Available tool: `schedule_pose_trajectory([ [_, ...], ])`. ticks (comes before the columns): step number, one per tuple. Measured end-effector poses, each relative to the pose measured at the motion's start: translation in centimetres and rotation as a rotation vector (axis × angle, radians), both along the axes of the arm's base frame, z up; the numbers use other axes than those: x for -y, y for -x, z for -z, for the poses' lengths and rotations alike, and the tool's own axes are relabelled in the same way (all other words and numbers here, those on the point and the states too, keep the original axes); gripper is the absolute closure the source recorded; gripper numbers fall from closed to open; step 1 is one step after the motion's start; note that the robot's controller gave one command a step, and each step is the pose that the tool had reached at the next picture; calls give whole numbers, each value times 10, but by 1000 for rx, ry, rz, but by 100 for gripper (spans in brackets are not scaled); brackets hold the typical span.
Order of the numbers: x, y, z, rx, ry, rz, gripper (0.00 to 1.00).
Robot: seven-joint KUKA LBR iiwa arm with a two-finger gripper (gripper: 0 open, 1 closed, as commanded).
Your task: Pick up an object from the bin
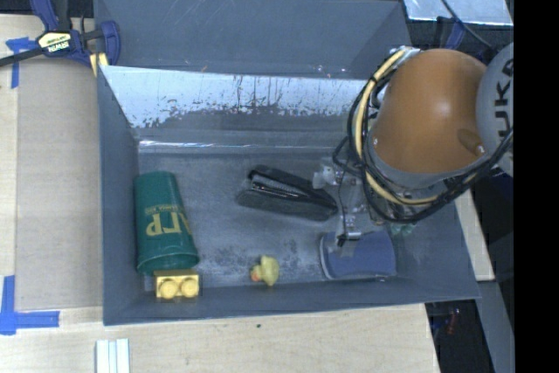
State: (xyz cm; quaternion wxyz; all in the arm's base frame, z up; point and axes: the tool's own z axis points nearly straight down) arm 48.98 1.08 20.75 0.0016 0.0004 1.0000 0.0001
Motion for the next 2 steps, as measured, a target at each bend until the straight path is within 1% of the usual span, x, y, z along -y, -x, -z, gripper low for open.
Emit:
schedule_pose_trajectory([
  [1,0,0,0,0,0,0,0],
  [2,-45,-44,27,7,0,12,0],
])
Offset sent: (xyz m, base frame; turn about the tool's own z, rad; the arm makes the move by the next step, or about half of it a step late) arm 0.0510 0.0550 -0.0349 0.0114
